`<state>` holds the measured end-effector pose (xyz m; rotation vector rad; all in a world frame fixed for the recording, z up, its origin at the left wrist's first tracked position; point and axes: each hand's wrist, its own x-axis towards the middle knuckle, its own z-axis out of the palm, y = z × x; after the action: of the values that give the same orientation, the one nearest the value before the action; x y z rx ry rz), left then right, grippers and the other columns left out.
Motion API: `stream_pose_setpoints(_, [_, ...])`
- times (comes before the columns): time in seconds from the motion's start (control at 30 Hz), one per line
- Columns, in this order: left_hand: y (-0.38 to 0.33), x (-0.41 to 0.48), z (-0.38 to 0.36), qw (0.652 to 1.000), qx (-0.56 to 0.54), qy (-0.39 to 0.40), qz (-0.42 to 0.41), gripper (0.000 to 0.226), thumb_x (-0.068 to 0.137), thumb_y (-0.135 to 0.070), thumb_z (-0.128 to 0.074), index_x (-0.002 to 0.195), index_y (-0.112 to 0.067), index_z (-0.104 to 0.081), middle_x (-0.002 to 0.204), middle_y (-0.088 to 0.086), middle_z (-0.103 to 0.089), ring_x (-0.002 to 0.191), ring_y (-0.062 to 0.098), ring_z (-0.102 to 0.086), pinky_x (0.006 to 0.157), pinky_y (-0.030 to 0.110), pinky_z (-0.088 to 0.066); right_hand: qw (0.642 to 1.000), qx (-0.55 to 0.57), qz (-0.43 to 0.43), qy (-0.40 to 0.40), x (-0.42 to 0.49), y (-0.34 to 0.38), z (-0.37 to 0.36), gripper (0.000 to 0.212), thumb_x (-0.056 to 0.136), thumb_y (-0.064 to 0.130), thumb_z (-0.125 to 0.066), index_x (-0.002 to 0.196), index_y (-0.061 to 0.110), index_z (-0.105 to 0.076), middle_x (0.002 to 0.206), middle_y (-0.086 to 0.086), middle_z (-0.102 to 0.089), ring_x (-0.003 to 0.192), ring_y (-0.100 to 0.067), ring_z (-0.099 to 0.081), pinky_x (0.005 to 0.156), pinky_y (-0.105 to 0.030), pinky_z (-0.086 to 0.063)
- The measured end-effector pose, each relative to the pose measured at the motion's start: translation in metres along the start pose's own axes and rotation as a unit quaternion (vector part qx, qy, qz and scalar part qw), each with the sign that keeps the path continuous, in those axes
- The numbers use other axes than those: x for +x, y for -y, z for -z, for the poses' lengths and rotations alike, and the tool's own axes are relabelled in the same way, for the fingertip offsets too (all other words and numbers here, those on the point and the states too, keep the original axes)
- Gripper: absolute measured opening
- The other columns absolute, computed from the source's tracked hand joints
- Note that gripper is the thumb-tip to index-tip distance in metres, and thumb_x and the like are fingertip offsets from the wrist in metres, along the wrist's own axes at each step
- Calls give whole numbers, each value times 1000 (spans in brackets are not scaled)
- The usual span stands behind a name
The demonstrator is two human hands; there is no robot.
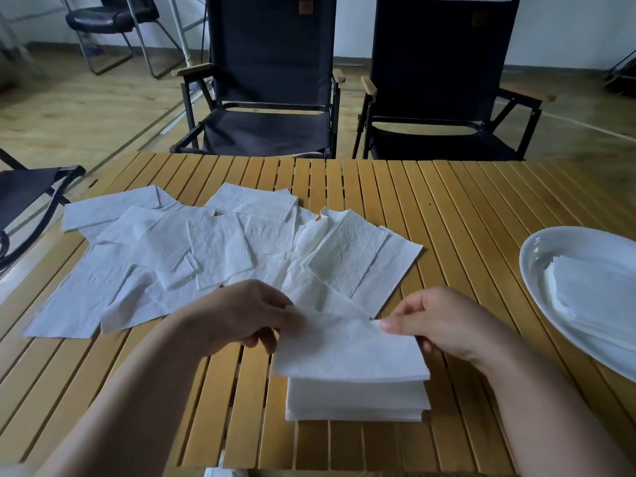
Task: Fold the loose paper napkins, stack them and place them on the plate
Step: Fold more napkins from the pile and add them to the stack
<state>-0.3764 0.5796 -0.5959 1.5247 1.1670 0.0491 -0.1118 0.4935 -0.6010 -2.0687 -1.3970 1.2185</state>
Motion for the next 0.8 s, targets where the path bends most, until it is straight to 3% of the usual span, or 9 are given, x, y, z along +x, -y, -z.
stream_pose_setpoints(0.1, [3,3,-4,998,50,33,12,14,90,-31,-71,85,-19,-77,71,-5,-73,57,6,-59,53,19,-37,997,-65,-25,29,-3,-3,1,20,80,43,-79,75,24,-75,70,-3,-74,53,-10,-57,69,-32,-47])
stream_pose_setpoints(0.2, [5,8,-10,993,114,34,21,18,90,-38,-70,89,-21,-77,78,-5,-75,61,5,-61,55,20,-38,996,-86,-37,7,0,-4,-1,19,77,42,-82,71,26,-74,76,-7,-74,58,-16,-59,64,-33,-47])
stream_pose_setpoints(0.27, [5,12,-15,990,136,34,24,18,90,-38,-70,88,-20,-75,76,-5,-75,60,5,-63,53,18,-37,995,-95,-39,-10,2,-4,-2,20,75,41,-83,70,24,-73,75,-5,-73,64,-22,-63,61,-35,-50])
stream_pose_setpoints(0.4, [9,17,-16,983,183,16,26,27,87,-43,-71,80,-17,-71,63,-4,-67,53,6,-56,54,19,-39,989,-135,-52,-17,1,3,-6,19,78,38,-82,74,23,-71,81,0,-72,82,-24,-69,70,-35,-56])
stream_pose_setpoints(0.57, [13,22,-18,971,239,3,24,31,85,-49,-70,79,-18,-70,61,-3,-63,52,8,-50,56,20,-40,986,-155,-62,-28,-1,7,-9,20,79,33,-82,80,21,-67,84,1,-69,80,-17,-64,62,-29,-48])
stream_pose_setpoints(0.67, [11,25,-20,967,248,-44,29,36,82,-52,-72,76,-18,-68,63,-4,-59,55,10,-49,54,21,-39,985,-155,-64,-45,-2,8,-11,22,79,33,-82,81,21,-64,83,1,-67,74,-15,-61,57,-26,-42])
stream_pose_setpoints(0.8, [8,27,-23,939,289,-186,-5,37,83,-56,-69,72,-21,-63,67,-4,-62,61,12,-57,56,26,-44,987,-124,-29,-95,0,9,-16,24,79,36,-81,85,23,-62,81,4,-62,72,-12,-57,56,-24,-38])
